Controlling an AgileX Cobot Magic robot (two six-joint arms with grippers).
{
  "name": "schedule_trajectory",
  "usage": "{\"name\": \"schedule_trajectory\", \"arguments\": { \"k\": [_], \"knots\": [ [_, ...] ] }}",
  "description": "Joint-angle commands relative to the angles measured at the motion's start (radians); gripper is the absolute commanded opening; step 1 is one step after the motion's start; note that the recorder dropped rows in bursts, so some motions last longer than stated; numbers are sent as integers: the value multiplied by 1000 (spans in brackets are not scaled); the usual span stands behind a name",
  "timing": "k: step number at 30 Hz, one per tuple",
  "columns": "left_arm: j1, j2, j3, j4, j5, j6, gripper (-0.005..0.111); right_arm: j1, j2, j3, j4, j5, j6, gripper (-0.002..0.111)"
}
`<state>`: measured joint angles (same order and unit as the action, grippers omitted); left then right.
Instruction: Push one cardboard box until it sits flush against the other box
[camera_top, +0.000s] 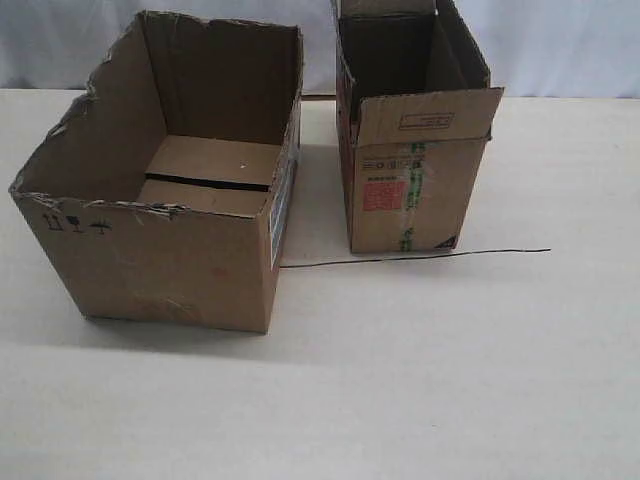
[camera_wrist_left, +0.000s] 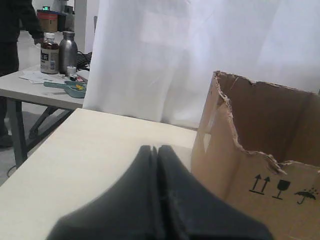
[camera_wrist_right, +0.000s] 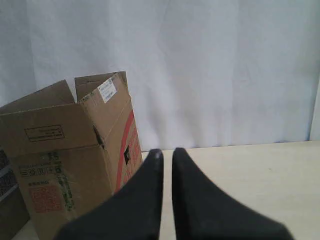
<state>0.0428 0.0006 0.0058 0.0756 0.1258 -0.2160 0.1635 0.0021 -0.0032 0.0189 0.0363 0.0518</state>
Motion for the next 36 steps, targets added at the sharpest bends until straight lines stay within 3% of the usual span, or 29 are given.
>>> {"name": "schedule_trajectory", "arguments": {
  "k": [1, 32, 36],
  "knots": [
    [-8, -1, -6, -1, -5, 1, 0, 2, -2, 3, -8, -9, -2, 5],
    [-8, -1, -6, -64, -35, 1, 0, 2, -2, 3, -8, -9, -2, 5],
    [-8, -1, -6, -241, -57, -69, 0, 2, -2, 3, -8, -9, -2, 5]
  ]
}}
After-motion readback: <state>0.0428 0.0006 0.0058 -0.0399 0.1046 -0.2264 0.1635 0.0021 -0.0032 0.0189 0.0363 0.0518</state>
